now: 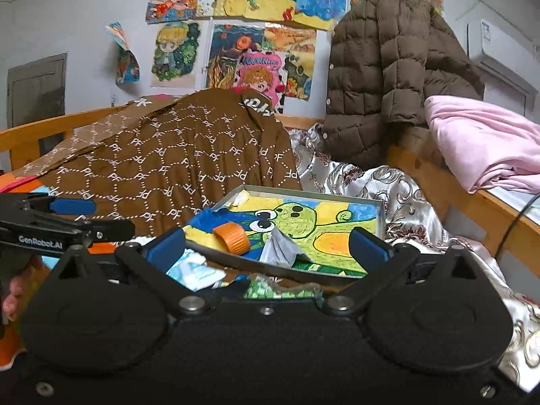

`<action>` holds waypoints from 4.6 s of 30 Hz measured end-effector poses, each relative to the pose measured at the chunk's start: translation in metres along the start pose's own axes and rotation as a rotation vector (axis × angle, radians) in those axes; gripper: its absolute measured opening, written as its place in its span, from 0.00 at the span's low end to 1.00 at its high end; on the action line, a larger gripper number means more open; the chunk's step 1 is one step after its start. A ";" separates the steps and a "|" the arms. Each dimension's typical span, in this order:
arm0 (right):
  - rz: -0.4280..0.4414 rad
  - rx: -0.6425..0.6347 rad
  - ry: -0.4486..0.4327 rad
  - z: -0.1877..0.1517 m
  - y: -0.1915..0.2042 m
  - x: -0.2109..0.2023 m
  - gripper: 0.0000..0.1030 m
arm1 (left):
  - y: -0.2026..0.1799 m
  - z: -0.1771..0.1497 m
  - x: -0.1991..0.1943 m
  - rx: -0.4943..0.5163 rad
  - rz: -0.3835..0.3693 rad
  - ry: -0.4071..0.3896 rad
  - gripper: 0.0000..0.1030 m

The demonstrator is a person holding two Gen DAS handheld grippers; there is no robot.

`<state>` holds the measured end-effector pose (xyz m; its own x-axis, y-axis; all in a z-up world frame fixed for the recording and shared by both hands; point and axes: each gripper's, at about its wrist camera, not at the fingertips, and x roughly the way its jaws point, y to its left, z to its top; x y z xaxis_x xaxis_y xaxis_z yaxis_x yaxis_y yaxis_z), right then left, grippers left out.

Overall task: Organize soft objects
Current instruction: 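Withdraw both tools from the tray back over the clothes pile, then grasp the white sock with the right gripper, then carry the white sock to the frog tray and open the right gripper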

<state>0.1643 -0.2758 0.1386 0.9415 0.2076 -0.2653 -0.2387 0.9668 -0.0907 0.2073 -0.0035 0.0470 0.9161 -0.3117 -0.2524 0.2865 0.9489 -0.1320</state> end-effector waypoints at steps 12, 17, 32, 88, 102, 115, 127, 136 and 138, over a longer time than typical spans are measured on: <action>0.014 0.023 0.033 -0.056 0.009 -0.080 0.99 | -0.040 -0.036 -0.054 0.084 -0.031 0.118 0.98; -0.005 0.046 0.078 -0.081 0.004 -0.105 0.99 | -0.050 -0.051 -0.069 0.114 -0.024 0.171 0.98; -0.087 0.071 0.169 -0.132 0.007 -0.146 0.99 | -0.079 -0.087 -0.091 0.151 -0.028 0.240 0.98; 0.063 0.114 0.263 -0.149 0.002 -0.012 0.90 | -0.053 -0.092 0.027 0.381 -0.346 0.493 0.89; 0.152 0.118 0.365 -0.163 0.019 0.019 0.49 | -0.055 -0.102 0.059 0.395 -0.465 0.570 0.55; 0.183 0.097 0.375 -0.167 0.027 0.015 0.06 | -0.061 -0.099 0.048 0.424 -0.485 0.538 0.01; 0.058 0.004 0.201 -0.135 0.029 -0.011 0.03 | -0.051 -0.072 0.031 0.422 -0.481 0.446 0.00; -0.034 -0.012 0.085 -0.096 0.021 -0.019 0.03 | -0.051 -0.018 0.030 0.490 -0.513 0.267 0.00; -0.055 -0.024 0.071 -0.087 0.019 -0.017 0.03 | -0.050 -0.004 0.036 0.507 -0.498 0.205 0.00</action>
<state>0.1231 -0.2734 0.0574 0.9344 0.1423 -0.3267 -0.1935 0.9724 -0.1300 0.2246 -0.0622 0.0409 0.5869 -0.6670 -0.4589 0.7947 0.5830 0.1691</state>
